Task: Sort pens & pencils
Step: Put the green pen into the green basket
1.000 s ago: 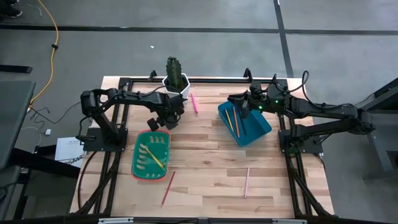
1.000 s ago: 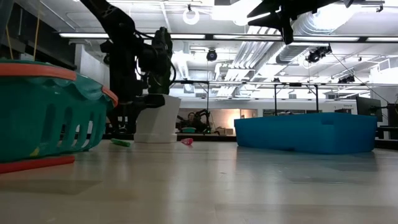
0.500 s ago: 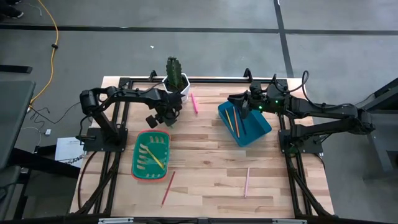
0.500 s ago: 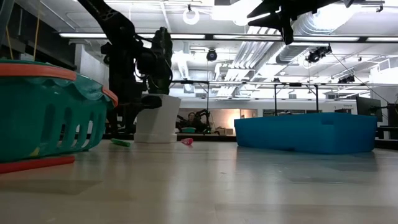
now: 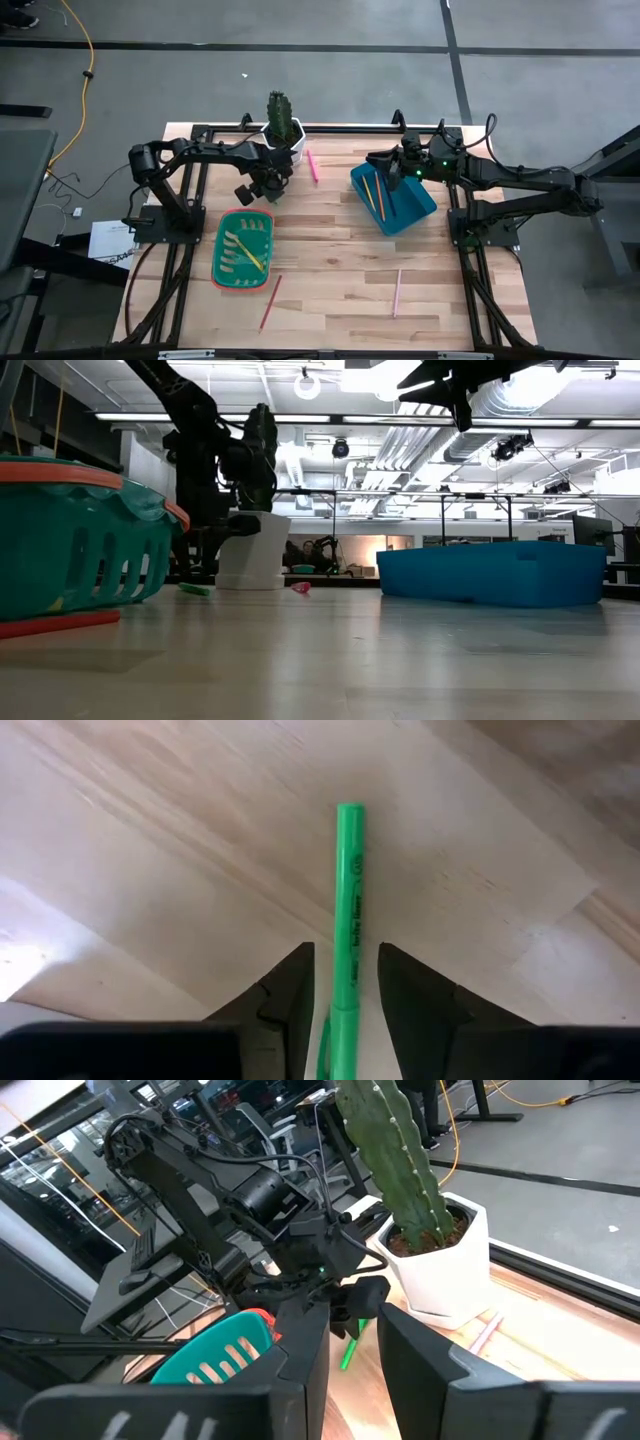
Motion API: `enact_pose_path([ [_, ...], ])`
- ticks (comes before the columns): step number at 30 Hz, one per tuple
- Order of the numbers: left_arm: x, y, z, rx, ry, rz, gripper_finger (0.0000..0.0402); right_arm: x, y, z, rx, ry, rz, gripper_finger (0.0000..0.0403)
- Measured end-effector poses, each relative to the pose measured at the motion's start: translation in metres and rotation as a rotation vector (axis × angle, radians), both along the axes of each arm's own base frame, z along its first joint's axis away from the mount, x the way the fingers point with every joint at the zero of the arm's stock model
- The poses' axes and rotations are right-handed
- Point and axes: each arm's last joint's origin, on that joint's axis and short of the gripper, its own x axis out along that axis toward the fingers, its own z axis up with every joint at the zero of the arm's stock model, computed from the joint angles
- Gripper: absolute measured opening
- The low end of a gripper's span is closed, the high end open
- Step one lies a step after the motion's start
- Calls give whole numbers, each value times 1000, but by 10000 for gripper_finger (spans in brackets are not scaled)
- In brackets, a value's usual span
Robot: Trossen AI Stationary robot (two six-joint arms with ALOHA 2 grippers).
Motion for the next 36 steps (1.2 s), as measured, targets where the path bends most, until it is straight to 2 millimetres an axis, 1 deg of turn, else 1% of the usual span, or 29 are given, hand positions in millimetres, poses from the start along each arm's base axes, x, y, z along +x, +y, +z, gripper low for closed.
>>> enact_pose_path([
  [12, 0, 0, 0, -4, 0, -1, 99, 0, 0, 0, 0, 0, 0, 81],
  [18, 1, 0, -10, -25, 37, -7, 99, 0, 0, 0, 0, 0, 0, 81],
  [26, 2, 1, -10, 2, 36, -8, 99, 0, 0, 0, -5, 2, 0, 81],
  [36, 2, 0, -10, -24, 30, -9, 99, 0, 0, 0, -8, 3, -2, 81],
])
